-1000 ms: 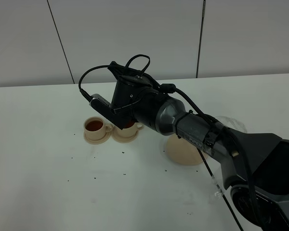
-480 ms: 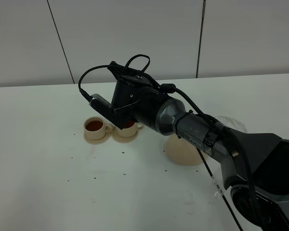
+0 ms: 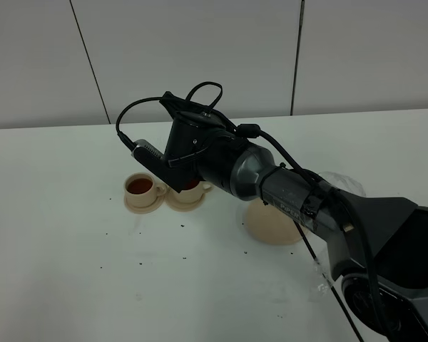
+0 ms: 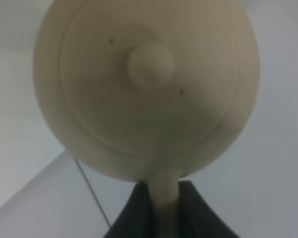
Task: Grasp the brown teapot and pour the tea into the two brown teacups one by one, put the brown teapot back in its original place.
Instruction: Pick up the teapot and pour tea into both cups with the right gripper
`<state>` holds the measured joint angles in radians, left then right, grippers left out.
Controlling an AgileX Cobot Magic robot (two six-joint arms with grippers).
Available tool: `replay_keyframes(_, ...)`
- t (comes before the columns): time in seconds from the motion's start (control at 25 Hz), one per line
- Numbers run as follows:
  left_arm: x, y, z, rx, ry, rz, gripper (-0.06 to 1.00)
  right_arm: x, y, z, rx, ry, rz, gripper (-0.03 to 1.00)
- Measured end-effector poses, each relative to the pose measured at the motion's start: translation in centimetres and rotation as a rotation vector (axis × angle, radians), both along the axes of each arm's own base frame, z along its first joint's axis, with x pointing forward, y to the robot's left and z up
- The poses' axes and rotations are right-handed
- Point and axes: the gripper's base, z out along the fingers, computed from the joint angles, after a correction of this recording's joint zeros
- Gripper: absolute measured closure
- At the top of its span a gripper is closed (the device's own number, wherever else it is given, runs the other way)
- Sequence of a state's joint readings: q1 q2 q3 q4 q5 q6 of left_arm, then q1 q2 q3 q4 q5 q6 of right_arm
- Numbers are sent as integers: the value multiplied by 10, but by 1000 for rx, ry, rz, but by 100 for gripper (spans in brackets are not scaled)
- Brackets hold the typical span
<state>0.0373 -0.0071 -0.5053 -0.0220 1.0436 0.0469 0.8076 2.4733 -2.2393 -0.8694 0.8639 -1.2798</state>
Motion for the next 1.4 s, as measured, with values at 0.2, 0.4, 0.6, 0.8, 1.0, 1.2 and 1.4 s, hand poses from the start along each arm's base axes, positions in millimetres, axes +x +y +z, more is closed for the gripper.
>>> replay_keyframes(0.2,0,0,0,0,0,0,41,0,-1,0,16,5,-23,88)
replay_keyframes(0.4,0,0,0,0,0,0,41,0,-1,0,47,7,-47,88)
replay_keyframes(0.6,0,0,0,0,0,0,41,-1,-3,-1,72,12,-87,88)
replay_keyframes(0.8,0,0,0,1,0,-1,41,-1,-5,-2,77,21,-130,88)
replay_keyframes(1.0,0,0,0,1,0,-1,41,-2,-6,-2,96,22,-156,88)
replay_keyframes(1.2,0,0,0,1,0,-1,41,-2,-8,-2,139,25,-208,88)
replay_keyframes(1.4,0,0,0,0,0,0,41,-3,-12,-3,162,34,-283,88)
